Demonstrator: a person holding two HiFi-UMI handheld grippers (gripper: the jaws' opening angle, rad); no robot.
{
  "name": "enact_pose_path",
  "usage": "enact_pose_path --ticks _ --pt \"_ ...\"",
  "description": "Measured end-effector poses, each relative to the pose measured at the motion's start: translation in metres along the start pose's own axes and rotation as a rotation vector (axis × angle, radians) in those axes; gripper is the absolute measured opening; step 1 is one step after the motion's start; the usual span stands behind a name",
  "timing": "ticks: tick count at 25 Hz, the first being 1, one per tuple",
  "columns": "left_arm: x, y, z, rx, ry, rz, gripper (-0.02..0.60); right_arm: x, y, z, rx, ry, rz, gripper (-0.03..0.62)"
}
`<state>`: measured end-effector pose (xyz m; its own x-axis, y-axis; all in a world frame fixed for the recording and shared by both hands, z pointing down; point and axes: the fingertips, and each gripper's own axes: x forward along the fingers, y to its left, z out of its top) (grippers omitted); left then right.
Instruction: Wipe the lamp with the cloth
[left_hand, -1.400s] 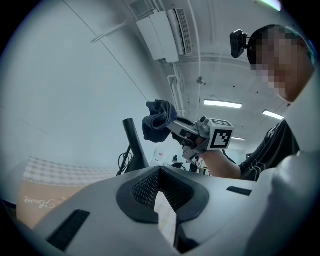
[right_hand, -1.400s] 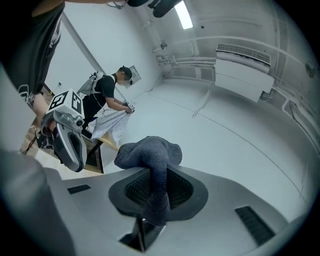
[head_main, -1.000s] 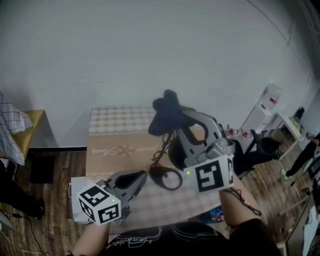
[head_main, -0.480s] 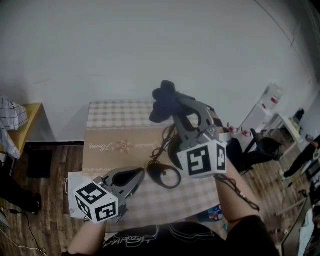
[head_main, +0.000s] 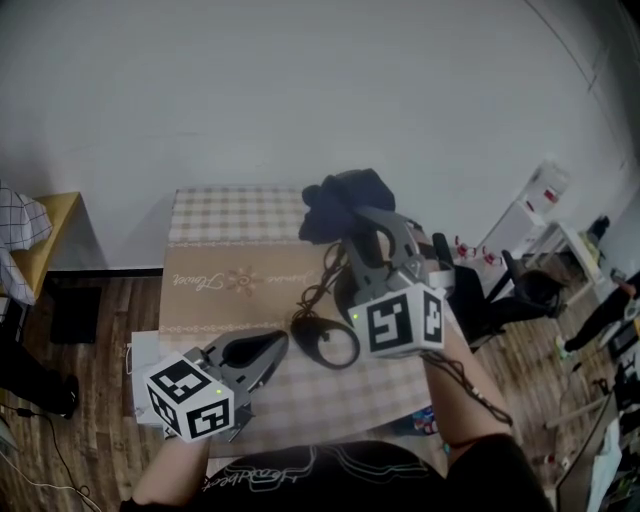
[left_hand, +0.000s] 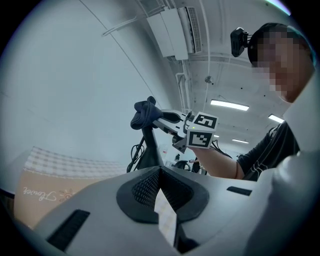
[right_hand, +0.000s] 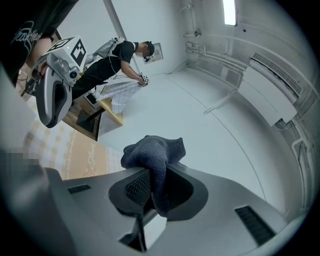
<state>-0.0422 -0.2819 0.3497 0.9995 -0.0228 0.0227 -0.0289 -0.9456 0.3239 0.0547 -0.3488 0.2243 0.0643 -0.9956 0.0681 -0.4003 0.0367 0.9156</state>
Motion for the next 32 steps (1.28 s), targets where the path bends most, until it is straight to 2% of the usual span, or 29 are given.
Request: enact_pose_path --ticks 12,17,24,32 --pt "0.008 0.003 -0.007 -0.021 0.008 0.012 -0.002 -0.006 0.023 -0.017 0.011 0.028 0.042 0.057" --pt "0.015 -0.003 -0.005 0.002 0.013 -0.006 -0.002 -0.011 0.032 -0.026 0.026 0.035 0.058 0.057" --pt "0.015 -0.005 -0.003 -0.01 0.008 -0.005 -0.002 -0.017 0.05 -0.036 0.051 0.068 0.101 0.057" --pt "0.012 -0.009 -0.015 -0.021 0.022 0.003 -0.002 -0.023 0.069 -0.047 0.068 0.102 0.123 0.057"
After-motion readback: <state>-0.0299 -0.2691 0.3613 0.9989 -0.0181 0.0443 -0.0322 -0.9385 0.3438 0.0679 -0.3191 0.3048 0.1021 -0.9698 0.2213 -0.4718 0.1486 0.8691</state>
